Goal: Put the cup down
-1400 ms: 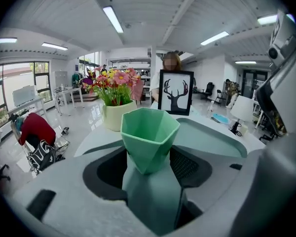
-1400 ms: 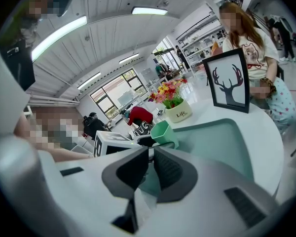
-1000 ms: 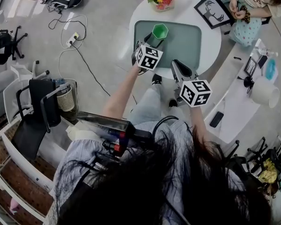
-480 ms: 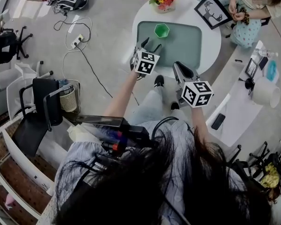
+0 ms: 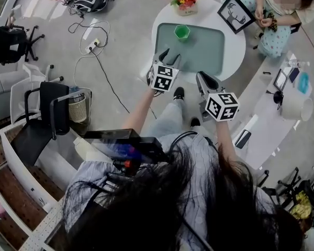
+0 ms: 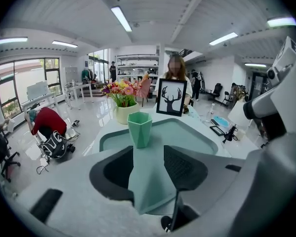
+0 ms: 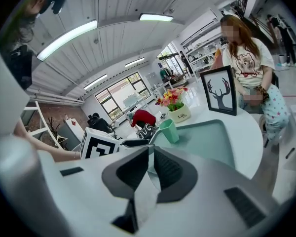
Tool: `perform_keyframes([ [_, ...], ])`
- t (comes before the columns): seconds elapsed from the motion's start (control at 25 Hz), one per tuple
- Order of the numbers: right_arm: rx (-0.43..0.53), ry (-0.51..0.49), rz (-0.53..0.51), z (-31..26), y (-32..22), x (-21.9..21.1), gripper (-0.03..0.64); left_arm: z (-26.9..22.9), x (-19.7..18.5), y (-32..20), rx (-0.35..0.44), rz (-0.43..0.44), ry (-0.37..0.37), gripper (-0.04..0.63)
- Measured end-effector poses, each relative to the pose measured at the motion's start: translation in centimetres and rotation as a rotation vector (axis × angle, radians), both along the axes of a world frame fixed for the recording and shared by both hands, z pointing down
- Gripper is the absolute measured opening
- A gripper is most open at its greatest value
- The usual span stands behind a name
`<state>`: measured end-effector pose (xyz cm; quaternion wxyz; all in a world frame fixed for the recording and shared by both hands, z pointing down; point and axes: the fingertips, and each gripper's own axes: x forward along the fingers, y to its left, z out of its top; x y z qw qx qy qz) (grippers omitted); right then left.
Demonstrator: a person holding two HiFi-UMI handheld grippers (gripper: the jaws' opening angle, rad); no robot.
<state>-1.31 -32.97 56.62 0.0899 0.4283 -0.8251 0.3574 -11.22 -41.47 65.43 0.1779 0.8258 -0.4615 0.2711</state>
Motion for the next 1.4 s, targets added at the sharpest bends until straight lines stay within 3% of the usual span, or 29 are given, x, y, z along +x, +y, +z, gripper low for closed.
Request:
perform_keyframes([
  [0.52,0.047,-0.002,0.020,-1.8,8.3,6.3,0.051,-6.0,6.2,9.4,0.095,-0.031,0.054,0.145],
  [0.72,0.092,-0.011,0.002,-2.8,11.1,8.2,0.051,-8.5,8.0,13.6,0.155,-0.043,0.041,0.123],
  [1.08,0.125,-0.013,-0.081,-3.5,17.9,10.1,0.051,-12.4,9.0,21.2,0.247,-0.127,0.024,0.077],
  [1.4,0.134,-0.061,-0.157,-4.3,21.6,9.2,0.051,-13.0,8.4,28.0,0.229,-0.192,0.008,0.049],
])
